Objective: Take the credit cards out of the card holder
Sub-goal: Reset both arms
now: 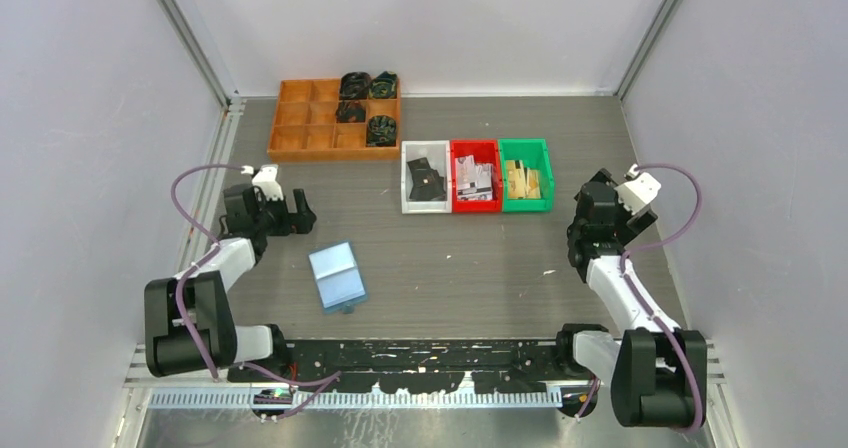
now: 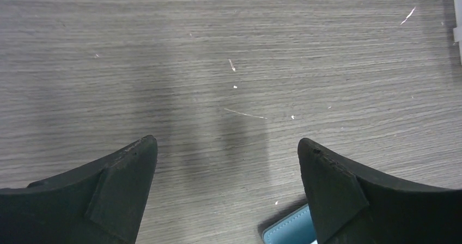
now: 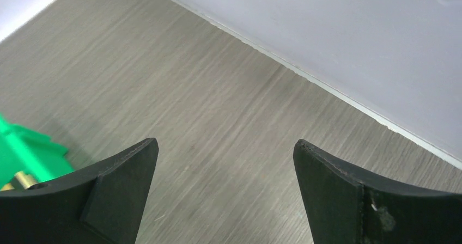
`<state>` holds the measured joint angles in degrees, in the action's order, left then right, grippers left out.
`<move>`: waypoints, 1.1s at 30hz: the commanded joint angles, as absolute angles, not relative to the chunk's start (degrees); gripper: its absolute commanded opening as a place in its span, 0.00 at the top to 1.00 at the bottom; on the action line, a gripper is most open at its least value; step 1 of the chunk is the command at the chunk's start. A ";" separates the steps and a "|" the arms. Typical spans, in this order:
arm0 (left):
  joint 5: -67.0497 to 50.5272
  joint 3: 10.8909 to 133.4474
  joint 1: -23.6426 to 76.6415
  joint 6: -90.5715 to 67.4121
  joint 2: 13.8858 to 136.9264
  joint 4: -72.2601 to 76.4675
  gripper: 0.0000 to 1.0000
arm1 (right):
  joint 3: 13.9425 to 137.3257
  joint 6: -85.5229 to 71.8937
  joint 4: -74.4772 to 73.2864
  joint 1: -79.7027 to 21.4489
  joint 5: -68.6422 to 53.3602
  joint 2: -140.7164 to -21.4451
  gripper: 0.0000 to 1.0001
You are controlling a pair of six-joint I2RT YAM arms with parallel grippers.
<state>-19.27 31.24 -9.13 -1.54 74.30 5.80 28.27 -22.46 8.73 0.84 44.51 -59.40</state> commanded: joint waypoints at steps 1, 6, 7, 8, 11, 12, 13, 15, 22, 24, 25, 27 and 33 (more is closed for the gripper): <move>-19.71 28.60 -9.22 -5.09 76.74 24.08 0.00 | 23.30 -22.75 22.88 3.14 45.87 -62.48 0.01; -16.93 27.09 -9.18 -6.48 80.61 32.35 0.00 | 22.05 -20.80 32.48 3.25 40.00 -69.98 0.01; -16.34 26.39 -9.19 -7.40 81.16 35.54 0.00 | 22.03 -20.61 33.89 3.25 38.61 -72.00 0.01; -15.35 24.86 -9.15 -8.04 81.59 38.96 0.00 | 21.34 -20.57 36.51 3.25 37.13 -73.28 0.00; -13.23 21.34 -8.42 -7.52 84.45 49.92 0.00 | 19.47 -18.84 43.49 3.25 33.66 -77.17 0.01; -13.53 20.33 -8.30 -7.43 84.89 52.58 0.00 | 19.22 -18.51 44.86 3.25 33.17 -78.20 0.00; -13.05 19.33 -7.78 -6.66 84.43 53.22 0.00 | 19.05 -18.58 45.64 3.25 32.93 -78.97 0.00; -9.96 16.01 -6.66 -6.33 85.49 58.81 0.00 | 18.72 -17.96 47.71 3.24 31.46 -80.75 0.00; -4.17 14.05 -3.85 -5.40 88.57 65.61 0.00 | 19.26 -8.33 55.48 0.02 20.05 -88.67 0.00; -3.03 17.73 -3.40 -5.51 89.27 60.40 0.00 | 20.59 -8.50 54.08 0.00 18.79 -89.25 0.01; -3.02 19.46 -2.96 -5.20 89.21 56.92 0.00 | 20.90 -9.04 53.17 0.23 18.47 -89.13 0.01; -3.44 21.20 -1.55 -3.17 88.76 52.83 0.00 | 20.90 -9.04 52.85 0.35 18.41 -88.95 0.01; -3.53 20.77 -1.32 -2.90 88.75 54.05 0.00 | 19.74 -8.65 54.43 0.18 18.42 -88.45 0.01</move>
<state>-4.93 20.73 -1.50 -4.25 90.26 54.26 19.29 -9.78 49.87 0.49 20.32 -89.52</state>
